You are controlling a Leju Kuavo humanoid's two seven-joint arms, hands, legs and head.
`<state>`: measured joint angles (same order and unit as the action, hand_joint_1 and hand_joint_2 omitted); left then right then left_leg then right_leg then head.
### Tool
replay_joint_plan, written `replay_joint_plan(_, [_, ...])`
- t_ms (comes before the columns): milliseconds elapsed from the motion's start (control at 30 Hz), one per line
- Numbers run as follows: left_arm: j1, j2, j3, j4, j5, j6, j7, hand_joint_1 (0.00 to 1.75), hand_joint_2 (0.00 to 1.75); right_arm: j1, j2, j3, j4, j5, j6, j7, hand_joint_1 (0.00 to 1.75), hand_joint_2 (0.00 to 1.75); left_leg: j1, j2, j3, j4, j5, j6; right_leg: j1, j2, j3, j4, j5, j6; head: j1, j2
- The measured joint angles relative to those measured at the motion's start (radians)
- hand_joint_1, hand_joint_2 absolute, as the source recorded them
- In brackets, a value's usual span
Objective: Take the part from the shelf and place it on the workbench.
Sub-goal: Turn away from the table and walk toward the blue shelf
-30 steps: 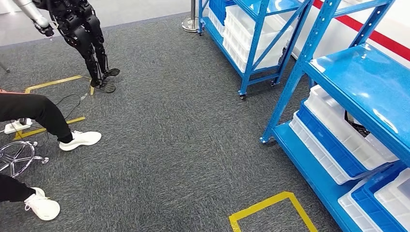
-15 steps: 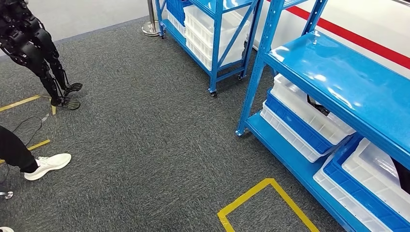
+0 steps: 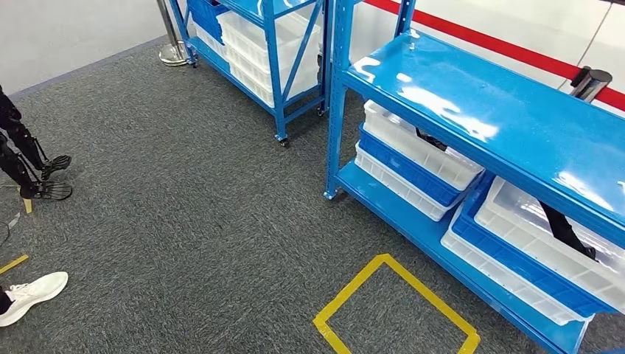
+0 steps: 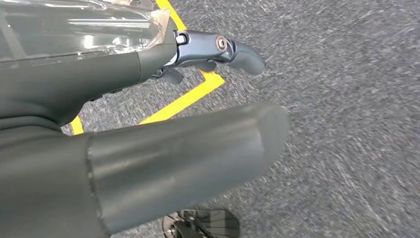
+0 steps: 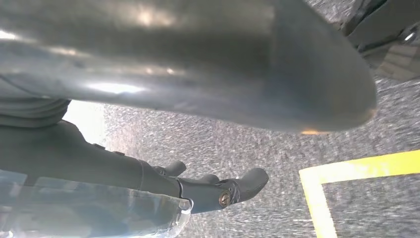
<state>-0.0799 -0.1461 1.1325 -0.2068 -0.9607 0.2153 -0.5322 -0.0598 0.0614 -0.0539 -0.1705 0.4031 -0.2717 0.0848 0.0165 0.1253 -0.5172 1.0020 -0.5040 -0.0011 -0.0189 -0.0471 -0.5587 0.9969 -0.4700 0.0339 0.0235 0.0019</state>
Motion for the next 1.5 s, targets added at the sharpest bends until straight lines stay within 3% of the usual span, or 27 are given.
replay_joint_plan(67, [-0.004, 0.001, -0.001, 0.000, 0.000, 0.002, -0.003, 0.00, 0.00, 0.000, -0.001, -0.001, 0.000, 0.003, 0.002, 0.003, 0.00, 0.00, 0.006, -0.052, -0.015, 0.047, -0.038, -0.010, -0.008, 0.023, 0.007, -0.002, 0.004, -0.016, -0.001, 0.000])
replay_joint_plan(133, [-0.002, 0.002, -0.001, 0.000, -0.001, 0.003, -0.008, 0.00, 0.00, -0.001, -0.001, -0.001, 0.000, 0.006, 0.004, 0.004, 0.00, 0.00, 0.009, -0.112, -0.074, 0.175, -0.111, -0.012, -0.007, 0.046, 0.008, -0.002, 0.006, -0.027, -0.003, 0.000])
replay_joint_plan(200, [0.000, 0.001, -0.002, 0.001, -0.003, 0.003, -0.013, 0.00, 0.00, 0.000, -0.001, -0.002, 0.000, 0.006, 0.005, 0.002, 0.00, 0.00, 0.009, -0.127, -0.134, 0.287, -0.148, -0.011, -0.001, 0.075, 0.008, -0.001, 0.006, -0.029, -0.004, 0.000])
replay_joint_plan(233, [0.001, 0.002, -0.002, 0.001, -0.003, 0.003, -0.014, 0.00, 0.00, 0.001, -0.001, -0.002, 0.000, 0.005, 0.005, 0.000, 0.00, 0.00, 0.009, -0.128, -0.143, 0.293, -0.135, -0.009, 0.000, 0.091, 0.010, -0.001, 0.005, -0.029, -0.004, 0.000])
replay_joint_plan(267, [0.001, 0.002, -0.003, 0.001, -0.004, 0.003, -0.016, 0.00, 0.00, 0.002, -0.001, -0.003, 0.000, 0.004, 0.005, -0.001, 0.00, 0.00, 0.009, -0.130, -0.134, 0.262, -0.104, -0.007, 0.001, 0.106, 0.012, -0.001, 0.005, -0.029, -0.004, 0.000])
replay_joint_plan(300, [0.001, 0.002, -0.004, 0.001, -0.004, 0.003, -0.016, 0.00, 0.00, 0.002, 0.000, -0.004, 0.000, 0.004, 0.004, -0.002, 0.00, 0.00, 0.009, -0.139, -0.109, 0.199, -0.061, -0.003, 0.001, 0.120, 0.015, 0.000, 0.005, -0.029, -0.004, 0.000])
replay_joint_plan(367, [0.001, 0.005, -0.007, 0.001, -0.007, 0.004, -0.016, 0.00, 0.00, 0.001, 0.002, -0.007, 0.000, 0.003, 0.003, -0.003, 0.00, 0.00, 0.010, -0.184, -0.056, 0.069, 0.002, 0.004, 0.005, 0.147, 0.015, 0.002, 0.004, -0.025, -0.003, 0.000])
replay_joint_plan(433, [0.000, 0.007, -0.011, 0.001, -0.011, 0.005, -0.014, 0.00, 0.00, 0.001, 0.005, -0.011, 0.000, 0.002, 0.003, -0.003, 0.00, 0.00, 0.006, -0.206, -0.036, 0.016, 0.019, 0.010, 0.007, 0.169, 0.006, 0.002, 0.004, -0.015, -0.003, 0.000])
replay_joint_plan(500, [-0.002, 0.006, -0.015, 0.001, -0.013, 0.005, -0.013, 0.00, 0.00, 0.004, 0.005, -0.013, 0.000, 0.002, 0.002, -0.003, 0.00, 0.00, 0.003, -0.182, -0.032, 0.008, 0.024, 0.022, 0.006, 0.181, -0.005, 0.002, 0.006, -0.001, -0.003, 0.000])
replay_joint_plan(567, [-0.003, 0.005, -0.017, 0.001, -0.014, 0.006, -0.012, 0.00, 0.00, 0.005, 0.004, -0.014, 0.000, 0.002, 0.001, -0.003, 0.00, 0.00, 0.004, -0.157, -0.026, -0.007, 0.032, 0.038, 0.009, 0.140, -0.028, 0.041, -0.015, 0.001, 0.000, 0.000])
replay_joint_plan(633, [-0.002, 0.006, -0.018, 0.001, -0.014, 0.006, -0.012, 0.00, 0.00, 0.002, 0.005, -0.015, 0.000, 0.002, 0.001, -0.002, 0.00, 0.00, 0.003, -0.127, -0.023, -0.013, 0.034, 0.047, 0.009, 0.080, -0.086, 0.155, -0.071, -0.005, 0.005, 0.000])
replay_joint_plan(700, [-0.001, 0.006, -0.018, 0.001, -0.014, 0.006, -0.012, 0.00, 0.00, 0.002, 0.005, -0.015, 0.000, 0.001, 0.001, -0.001, 0.00, 0.00, 0.000, -0.097, -0.024, -0.012, 0.032, 0.048, 0.005, 0.061, -0.145, 0.271, -0.113, -0.001, 0.006, 0.000])
replay_joint_plan(733, [-0.001, 0.006, -0.018, 0.001, -0.014, 0.005, -0.012, 0.00, 0.00, 0.003, 0.004, -0.016, 0.000, 0.000, 0.001, 0.002, 0.00, 0.00, 0.000, -0.083, -0.023, -0.012, 0.030, 0.046, 0.002, 0.058, -0.151, 0.283, -0.113, 0.008, 0.006, 0.000])
replay_joint_plan(767, [-0.001, 0.006, -0.018, 0.001, -0.014, 0.005, -0.012, 0.00, 0.00, 0.005, 0.004, -0.017, 0.000, -0.001, 0.001, 0.005, 0.00, 0.00, 0.001, -0.070, -0.022, -0.012, 0.028, 0.044, -0.001, 0.053, -0.134, 0.253, -0.097, 0.019, 0.006, 0.000])
replay_joint_plan(833, [-0.001, 0.006, -0.018, 0.001, -0.014, 0.004, -0.011, 0.00, 0.00, 0.008, 0.004, -0.018, 0.000, -0.002, 0.001, 0.009, 0.00, 0.00, 0.002, -0.048, -0.016, -0.011, 0.023, 0.035, -0.007, 0.015, -0.055, 0.109, -0.043, 0.038, 0.007, 0.000])
replay_joint_plan(867, [-0.001, 0.007, -0.018, 0.001, -0.014, 0.004, -0.010, 0.00, 0.00, 0.006, 0.004, -0.019, 0.000, -0.001, 0.001, 0.010, 0.00, 0.00, 0.000, -0.038, -0.011, -0.010, 0.018, 0.028, -0.007, -0.011, -0.021, 0.048, -0.020, 0.040, 0.007, 0.000])
replay_joint_plan(933, [-0.001, 0.009, -0.018, 0.001, -0.012, 0.004, -0.009, 0.00, 0.00, 0.004, 0.006, -0.019, -0.001, 0.002, 0.001, 0.009, 0.00, 0.00, -0.005, -0.019, 0.001, -0.009, 0.009, 0.013, -0.003, -0.037, 0.002, 0.002, -0.002, 0.025, 0.005, 0.000])
replay_joint_plan(1000, [-0.003, 0.009, -0.018, 0.001, -0.011, 0.005, -0.009, 0.00, 0.00, 0.003, 0.006, -0.019, -0.001, 0.005, 0.001, 0.008, 0.00, 0.00, -0.003, -0.003, 0.013, -0.011, 0.002, -0.001, -0.002, -0.013, 0.001, 0.003, -0.001, 0.005, 0.003, 0.000])
replay_joint_plan(1067, [-0.005, 0.009, -0.018, 0.001, -0.010, 0.005, -0.010, 0.00, 0.00, 0.003, 0.005, -0.019, -0.001, 0.008, 0.001, 0.007, 0.00, 0.00, 0.005, -0.037, 0.009, 0.015, -0.025, -0.012, -0.008, 0.010, 0.006, 0.001, 0.002, -0.011, 0.001, 0.000])
replay_joint_plan(1133, [-0.004, 0.010, -0.018, 0.001, -0.008, 0.005, -0.011, 0.00, 0.00, 0.002, 0.006, -0.019, -0.001, 0.011, 0.001, 0.006, 0.00, 0.00, 0.008, -0.098, -0.037, 0.120, -0.092, -0.016, -0.010, 0.033, 0.007, 0.001, 0.006, -0.022, -0.001, 0.000])
replay_joint_plan(1200, [-0.001, 0.009, -0.018, 0.001, -0.006, 0.006, -0.012, 0.00, 0.00, 0.003, 0.007, -0.019, -0.001, 0.016, 0.001, 0.005, 0.00, 0.00, 0.009, -0.122, -0.106, 0.252, -0.145, -0.015, -0.003, 0.061, 0.005, 0.001, 0.007, -0.027, -0.001, 0.000])
replay_joint_plan(1233, [0.000, 0.009, -0.018, 0.002, -0.005, 0.006, -0.012, 0.00, 0.00, 0.003, 0.007, -0.019, -0.001, 0.018, 0.001, 0.005, 0.00, 0.00, 0.008, -0.125, -0.126, 0.282, -0.143, -0.012, 0.000, 0.076, 0.006, 0.002, 0.007, -0.027, -0.001, 0.000])
replay_joint_plan(1267, [0.000, 0.009, -0.018, 0.002, -0.005, 0.006, -0.012, 0.00, 0.00, 0.003, 0.006, -0.019, -0.001, 0.019, 0.001, 0.004, 0.00, 0.00, 0.008, -0.127, -0.129, 0.271, -0.120, -0.008, 0.002, 0.092, 0.007, 0.002, 0.007, -0.027, -0.001, 0.000])
replay_joint_plan(1333, [0.000, 0.009, -0.017, 0.002, -0.004, 0.006, -0.012, 0.00, 0.00, 0.003, 0.006, -0.019, -0.001, 0.021, 0.001, 0.004, 0.00, 0.00, 0.007, -0.150, -0.086, 0.154, -0.038, 0.005, 0.004, 0.120, 0.011, 0.002, 0.007, -0.027, -0.001, 0.000])
replay_joint_plan(1400, [0.000, 0.011, -0.017, 0.002, -0.004, 0.006, -0.012, 0.00, 0.00, 0.002, 0.007, -0.019, -0.001, 0.022, 0.001, 0.004, 0.00, 0.00, 0.005, -0.183, -0.041, 0.043, 0.014, 0.015, 0.009, 0.144, 0.011, 0.003, 0.006, -0.023, -0.001, 0.000])
replay_joint_plan(1433, [0.000, 0.011, -0.018, 0.002, -0.004, 0.006, -0.012, 0.00, 0.00, 0.002, 0.008, -0.019, -0.001, 0.022, 0.000, 0.004, 0.00, 0.00, 0.002, -0.191, -0.031, 0.019, 0.021, 0.018, 0.010, 0.153, 0.008, 0.004, 0.007, -0.020, 0.000, 0.000])
replay_joint_plan(1500, [-0.002, 0.010, -0.018, 0.002, -0.003, 0.006, -0.012, 0.00, 0.00, 0.003, 0.009, -0.019, -0.001, 0.023, 0.000, 0.004, 0.00, 0.00, -0.003, -0.175, -0.029, 0.010, 0.023, 0.024, 0.010, 0.170, -0.002, 0.000, 0.011, -0.008, 0.000, 0.000])
